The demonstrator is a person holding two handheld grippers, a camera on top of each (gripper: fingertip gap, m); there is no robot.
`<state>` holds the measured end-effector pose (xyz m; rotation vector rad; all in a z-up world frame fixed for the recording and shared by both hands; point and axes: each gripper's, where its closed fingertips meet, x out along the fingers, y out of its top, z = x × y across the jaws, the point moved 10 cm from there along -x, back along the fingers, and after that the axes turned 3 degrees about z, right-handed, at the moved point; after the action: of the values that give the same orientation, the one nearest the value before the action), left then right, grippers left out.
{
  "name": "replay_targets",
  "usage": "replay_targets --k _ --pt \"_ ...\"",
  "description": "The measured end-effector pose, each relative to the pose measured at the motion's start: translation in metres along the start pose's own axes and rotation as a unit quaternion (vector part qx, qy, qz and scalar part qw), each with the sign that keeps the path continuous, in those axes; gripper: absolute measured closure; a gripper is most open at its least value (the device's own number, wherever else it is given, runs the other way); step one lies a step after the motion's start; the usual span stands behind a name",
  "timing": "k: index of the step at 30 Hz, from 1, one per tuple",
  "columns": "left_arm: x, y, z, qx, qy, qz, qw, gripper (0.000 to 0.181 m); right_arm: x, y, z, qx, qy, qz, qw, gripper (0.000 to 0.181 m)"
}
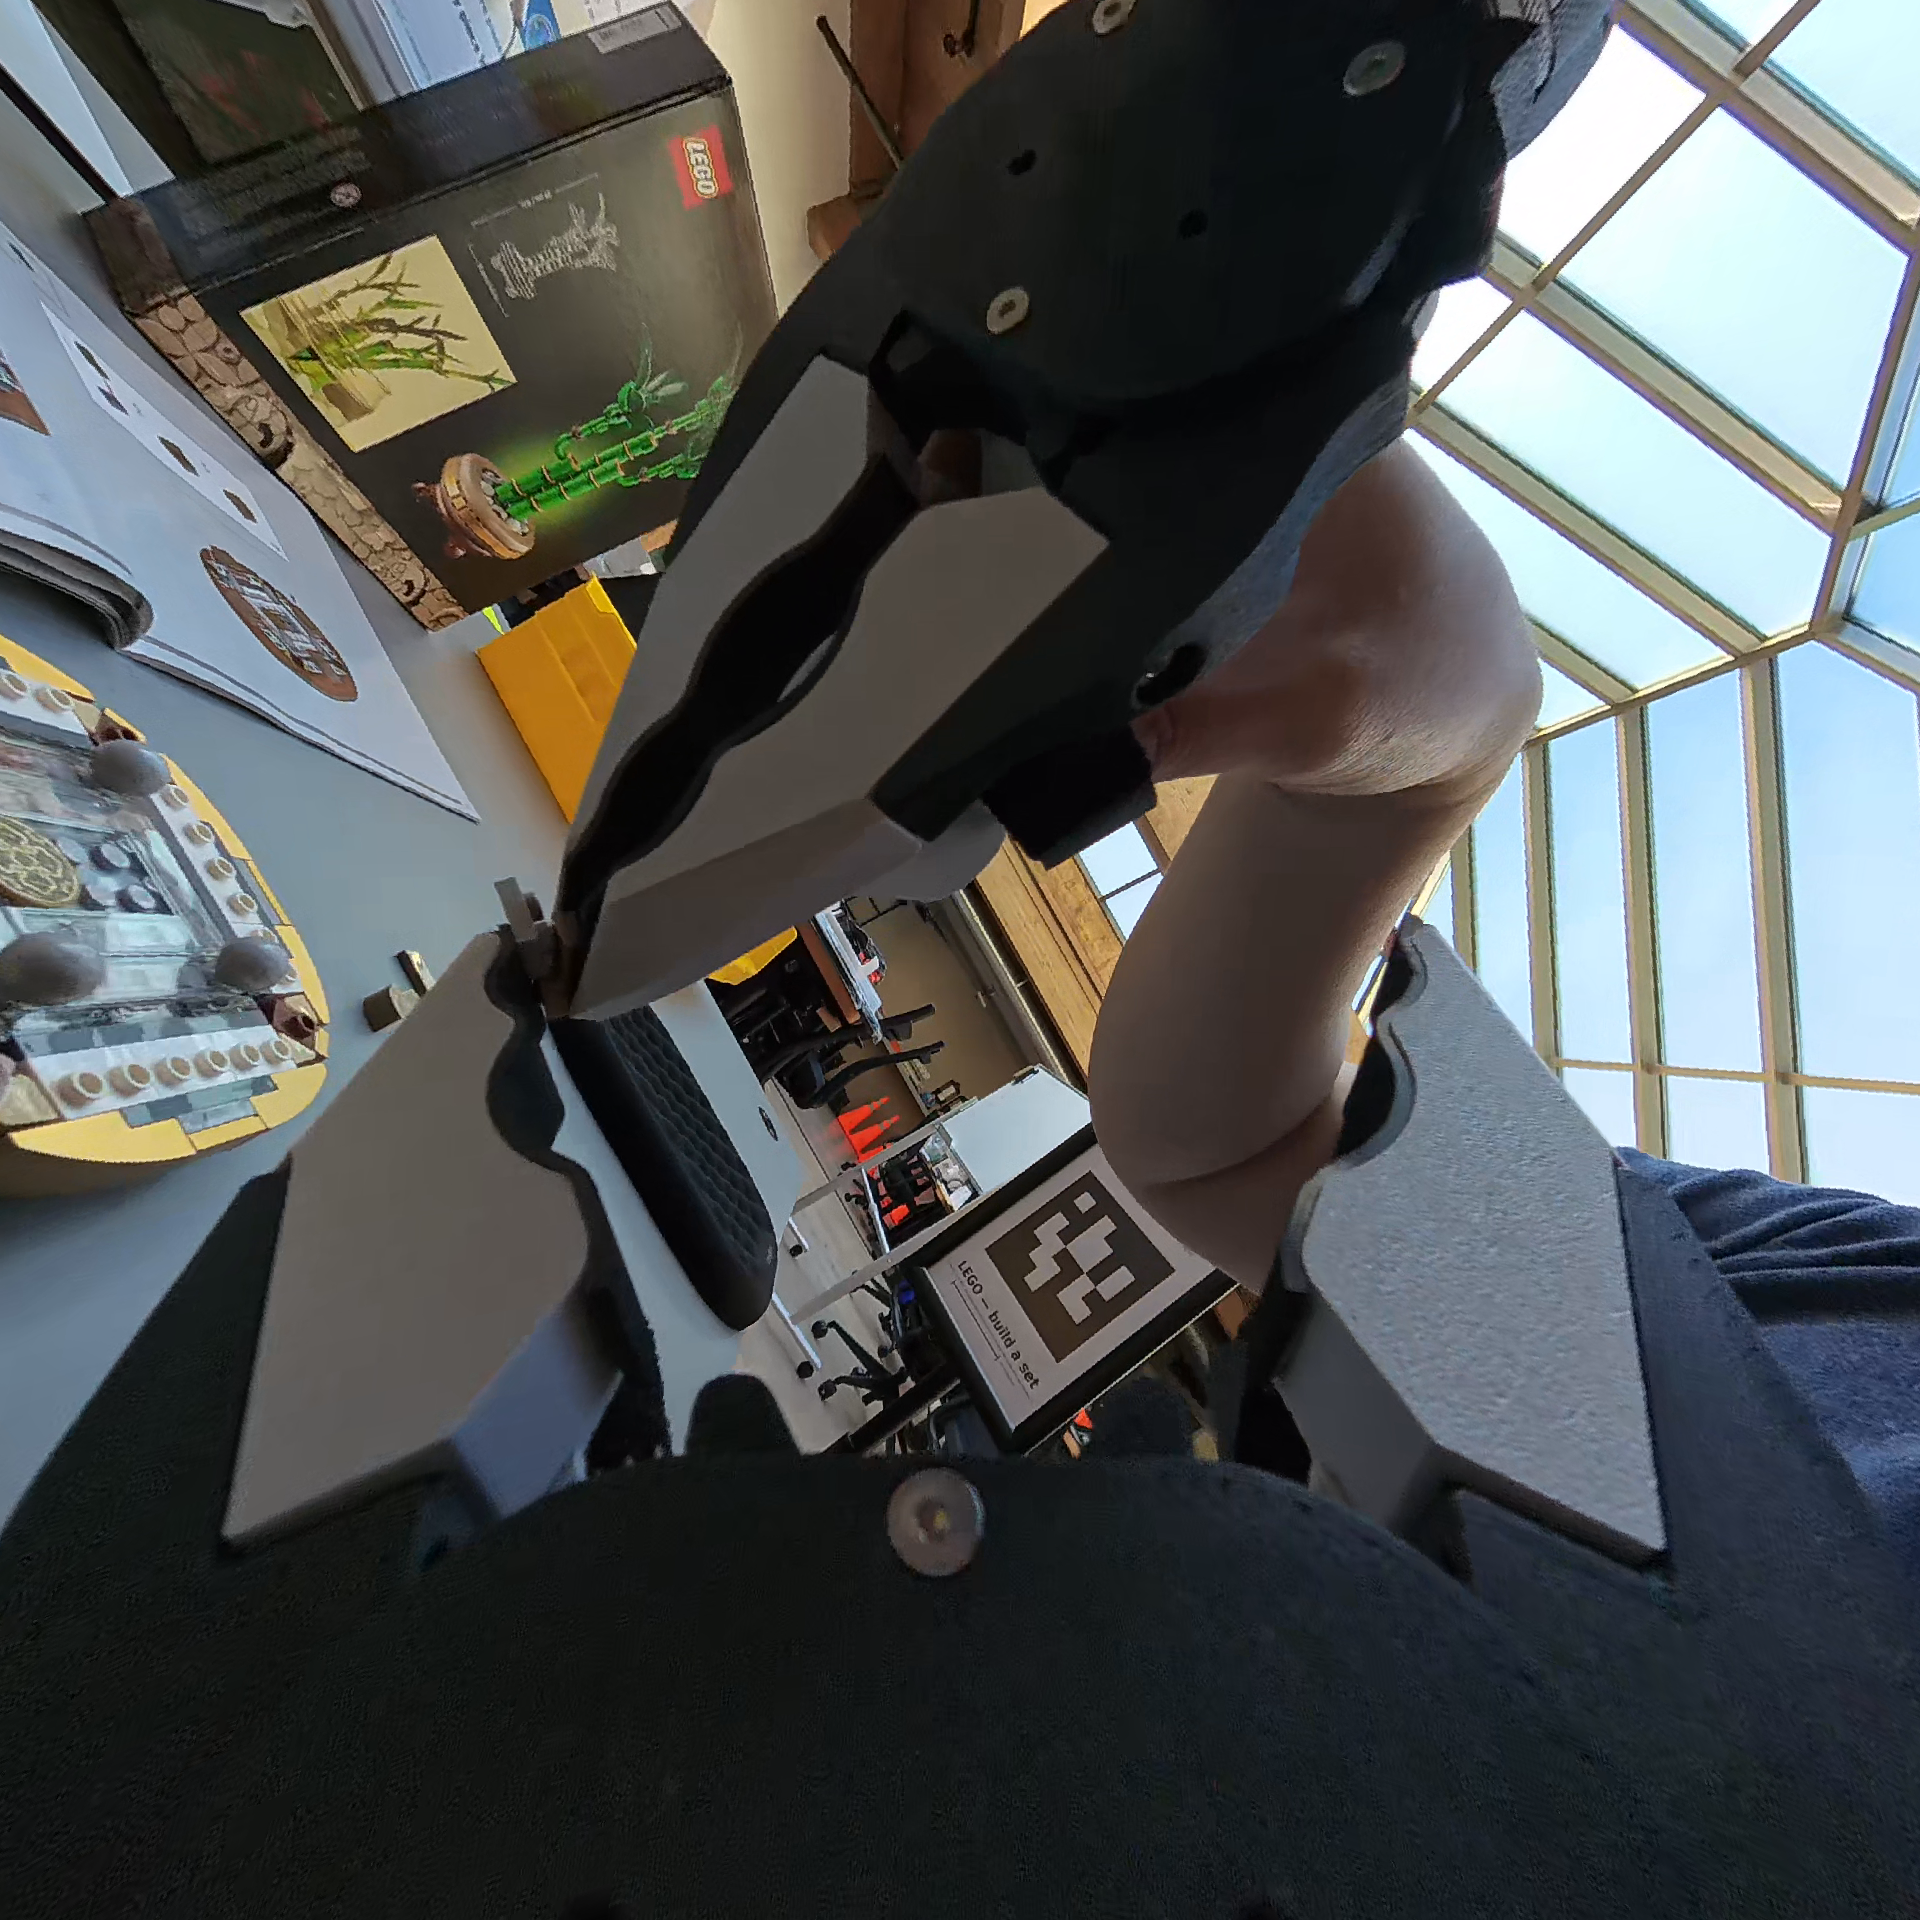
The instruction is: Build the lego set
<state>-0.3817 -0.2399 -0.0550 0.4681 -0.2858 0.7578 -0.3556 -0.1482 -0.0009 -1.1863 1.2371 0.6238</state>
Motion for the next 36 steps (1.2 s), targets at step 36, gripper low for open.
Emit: replay_targets --k 36 --pt "-0.0029 0.0054 -0.0065 -0.055 -0.029 0.042 0.997 0.033 0.0001 -0.0004 -0.0004 -0.023 -0.016 0.007 1.000 0.171"
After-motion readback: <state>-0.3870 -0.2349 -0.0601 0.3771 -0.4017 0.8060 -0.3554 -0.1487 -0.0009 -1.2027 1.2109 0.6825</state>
